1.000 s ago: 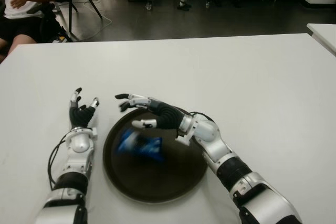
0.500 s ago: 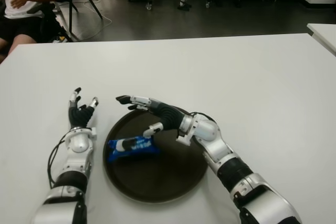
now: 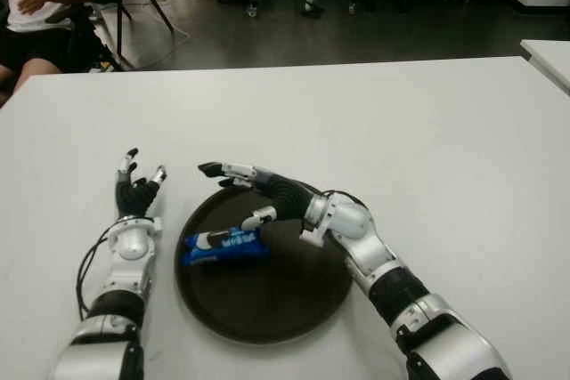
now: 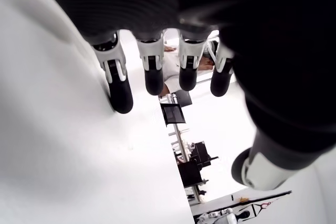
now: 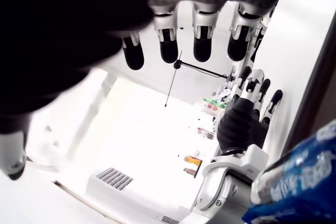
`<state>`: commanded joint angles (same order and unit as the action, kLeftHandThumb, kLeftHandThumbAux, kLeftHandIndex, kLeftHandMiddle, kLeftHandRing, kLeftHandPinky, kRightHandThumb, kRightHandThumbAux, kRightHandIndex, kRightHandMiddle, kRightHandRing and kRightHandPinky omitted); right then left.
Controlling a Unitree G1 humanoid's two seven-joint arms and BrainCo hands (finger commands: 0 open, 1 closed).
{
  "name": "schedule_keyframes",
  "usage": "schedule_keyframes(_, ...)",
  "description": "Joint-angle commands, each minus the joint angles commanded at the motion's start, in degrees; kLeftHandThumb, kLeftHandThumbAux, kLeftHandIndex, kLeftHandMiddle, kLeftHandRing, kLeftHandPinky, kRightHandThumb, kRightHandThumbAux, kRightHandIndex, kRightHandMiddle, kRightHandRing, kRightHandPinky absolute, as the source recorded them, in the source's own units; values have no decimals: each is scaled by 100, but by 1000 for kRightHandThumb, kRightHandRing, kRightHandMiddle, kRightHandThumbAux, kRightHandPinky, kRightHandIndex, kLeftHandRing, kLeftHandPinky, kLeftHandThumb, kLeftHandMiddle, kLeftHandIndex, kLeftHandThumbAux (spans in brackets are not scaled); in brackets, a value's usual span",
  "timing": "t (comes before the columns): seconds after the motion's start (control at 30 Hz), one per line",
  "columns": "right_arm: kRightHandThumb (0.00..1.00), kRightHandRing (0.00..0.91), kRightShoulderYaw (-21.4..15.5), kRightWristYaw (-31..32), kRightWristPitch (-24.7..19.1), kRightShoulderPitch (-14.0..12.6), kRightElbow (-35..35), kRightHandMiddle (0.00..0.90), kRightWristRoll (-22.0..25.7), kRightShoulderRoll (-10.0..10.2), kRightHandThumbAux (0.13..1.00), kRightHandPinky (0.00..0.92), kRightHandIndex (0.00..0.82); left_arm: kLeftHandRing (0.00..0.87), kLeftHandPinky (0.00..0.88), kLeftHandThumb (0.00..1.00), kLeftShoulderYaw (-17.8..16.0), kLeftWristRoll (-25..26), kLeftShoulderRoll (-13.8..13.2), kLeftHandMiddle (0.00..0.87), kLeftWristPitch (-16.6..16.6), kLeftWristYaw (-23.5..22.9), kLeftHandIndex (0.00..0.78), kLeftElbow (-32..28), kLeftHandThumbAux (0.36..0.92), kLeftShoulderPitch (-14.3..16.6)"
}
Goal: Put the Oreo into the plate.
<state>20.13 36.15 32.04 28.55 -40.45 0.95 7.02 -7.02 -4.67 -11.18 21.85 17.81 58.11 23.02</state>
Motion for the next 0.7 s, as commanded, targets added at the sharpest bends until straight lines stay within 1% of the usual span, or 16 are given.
schedule_keyframes(0.33, 0, 0, -18, -112, 194, 45, -150, 0, -186, 6, 499, 0, 0, 54, 50, 28, -76, 105, 36, 46, 20, -40, 3, 83, 686, 44)
schedule_keyframes(0.53, 0, 0, -42, -106, 256, 93, -262, 0, -190, 31, 517, 0, 0, 50, 39, 34, -146, 211, 69, 43, 66, -83, 3, 159, 716, 74)
schedule_keyframes(0.63, 0, 0, -75, -97, 301, 113, -345, 0, -177, 43, 506, 0, 0, 47, 40, 38, -173, 247, 77, 39, 90, -100, 1, 176, 721, 82)
schedule_keyframes(0.7, 0, 0, -108, -101, 332, 94, -356, 0, -158, 32, 504, 0, 0, 41, 40, 37, -205, 294, 98, 31, 131, -113, 0, 215, 714, 98)
